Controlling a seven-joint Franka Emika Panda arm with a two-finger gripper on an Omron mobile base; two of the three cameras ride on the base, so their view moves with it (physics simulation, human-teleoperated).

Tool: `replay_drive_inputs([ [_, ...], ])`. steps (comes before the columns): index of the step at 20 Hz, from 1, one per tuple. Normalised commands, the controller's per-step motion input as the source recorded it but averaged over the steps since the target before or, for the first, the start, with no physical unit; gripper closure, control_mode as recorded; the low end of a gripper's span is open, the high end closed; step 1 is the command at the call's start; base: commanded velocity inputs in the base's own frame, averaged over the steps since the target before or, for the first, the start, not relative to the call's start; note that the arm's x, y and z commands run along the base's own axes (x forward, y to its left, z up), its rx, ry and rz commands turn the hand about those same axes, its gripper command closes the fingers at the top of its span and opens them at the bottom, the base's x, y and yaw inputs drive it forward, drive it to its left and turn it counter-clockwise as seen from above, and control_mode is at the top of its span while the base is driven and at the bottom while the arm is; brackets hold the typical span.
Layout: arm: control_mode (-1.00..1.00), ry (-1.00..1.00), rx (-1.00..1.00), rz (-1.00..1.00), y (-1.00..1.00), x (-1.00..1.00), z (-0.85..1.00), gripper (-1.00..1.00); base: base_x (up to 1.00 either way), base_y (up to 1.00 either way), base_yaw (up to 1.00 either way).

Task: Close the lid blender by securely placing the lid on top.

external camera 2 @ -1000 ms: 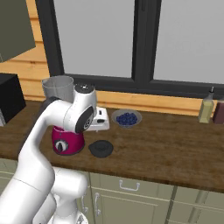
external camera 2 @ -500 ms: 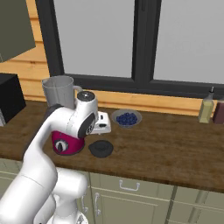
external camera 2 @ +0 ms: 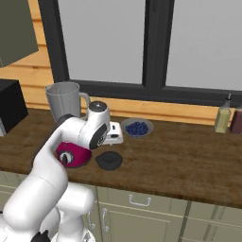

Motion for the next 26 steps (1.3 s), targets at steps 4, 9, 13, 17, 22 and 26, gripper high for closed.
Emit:
replay_drive_inputs([
  [4,-1.00,0.00,0.00,0.00,-0.01,0.14,-0.23,-1.00,0.00,0.00,0.00],
  [9,-1.00,0.00,0.00,0.00,-0.01,0.11,-0.24,-1.00,0.00,0.00,0.00],
  [13,-1.00,0.00,0.00,0.00,0.00,0.17,-0.21,-1.00,0.00,0.00,0.00],
  [17,-1.00,0.00,0.00,0.00,0.00,0.18,-0.20,-1.00,0.00,0.00,0.00],
  [22,-1.00,0.00,-0.02,0.00,0.00,0.06,-0.12,-1.00,0.00,0.00,0.00],
  [26,-1.00,0.02,-0.02,0.00,-0.01,0.10,-0.19,-1.00,0.00,0.00,0.00],
])
